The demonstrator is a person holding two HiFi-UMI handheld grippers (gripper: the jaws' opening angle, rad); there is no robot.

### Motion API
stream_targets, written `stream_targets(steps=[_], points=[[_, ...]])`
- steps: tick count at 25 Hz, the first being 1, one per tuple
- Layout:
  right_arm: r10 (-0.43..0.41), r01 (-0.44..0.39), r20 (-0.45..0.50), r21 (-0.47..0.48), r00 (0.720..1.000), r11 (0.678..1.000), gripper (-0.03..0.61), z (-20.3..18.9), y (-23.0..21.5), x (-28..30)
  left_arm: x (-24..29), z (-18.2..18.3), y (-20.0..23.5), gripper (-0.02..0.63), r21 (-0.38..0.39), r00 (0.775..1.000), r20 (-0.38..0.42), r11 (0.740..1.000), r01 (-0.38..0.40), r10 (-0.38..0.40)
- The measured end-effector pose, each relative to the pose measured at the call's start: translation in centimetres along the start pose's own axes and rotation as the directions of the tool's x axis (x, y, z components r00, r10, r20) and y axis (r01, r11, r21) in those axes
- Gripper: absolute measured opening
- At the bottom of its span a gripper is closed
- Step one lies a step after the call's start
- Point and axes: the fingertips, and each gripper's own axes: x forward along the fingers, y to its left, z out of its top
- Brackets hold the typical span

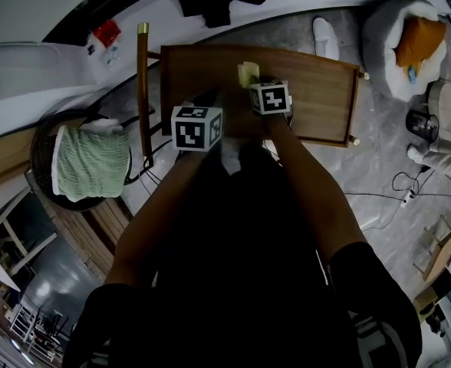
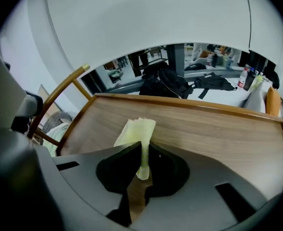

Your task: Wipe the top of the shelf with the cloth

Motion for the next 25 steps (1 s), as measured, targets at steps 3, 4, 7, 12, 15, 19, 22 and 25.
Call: stream_targets(steps=[3,4,7,12,15,19,22,25], points=[[-0.018,0.018,0.005,0.011,1.000,1.000,0.044,-0.7,-2.3,-1.1,1.6,-0.3,-1.7,0.014,0.005,1.000,-0.016,1.000,0.002,-0.002],[-0.022,0.022,0.008,0.013,1.000,1.000,0.044,-1.0,-3.0,-1.5,2.1,-0.4,-2.3,0.014,0.011,1.000,-0.021,1.000,0.004,-0.003],[-0.029,0.029,0.023,0.016,0.999,0.999,0.044,-1.4,-5.0,-2.5,3.2,-0.4,-4.2,0.014,0.026,0.999,-0.031,1.000,0.015,-0.014],[-0.055,0.054,0.028,0.034,0.998,0.998,0.044,-2.5,-8.3,-3.9,5.1,-0.7,-7.3,0.014,0.055,0.998,-0.050,0.998,0.040,-0.038],[-0.083,0.082,0.039,0.029,0.996,0.996,0.044,-2.6,-10.5,-5.6,6.1,-0.9,-9.3,0.014,0.063,0.997,-0.059,0.997,0.051,-0.047],[-0.101,0.099,0.037,0.043,0.994,0.994,0.044,-3.7,-13.5,-6.9,7.4,-0.9,-11.9,0.014,0.077,0.996,-0.066,0.994,0.072,-0.067],[-0.125,0.123,0.030,0.065,0.992,0.990,0.044,-4.7,-15.9,-7.7,8.3,-1.0,-13.6,0.014,0.088,0.994,-0.068,0.992,0.087,-0.082],[-0.134,0.131,0.024,0.103,0.991,0.986,0.044,-5.8,-18.0,-8.4,8.9,-1.2,-15.1,0.014,0.095,0.993,-0.072,0.990,0.100,-0.093]])
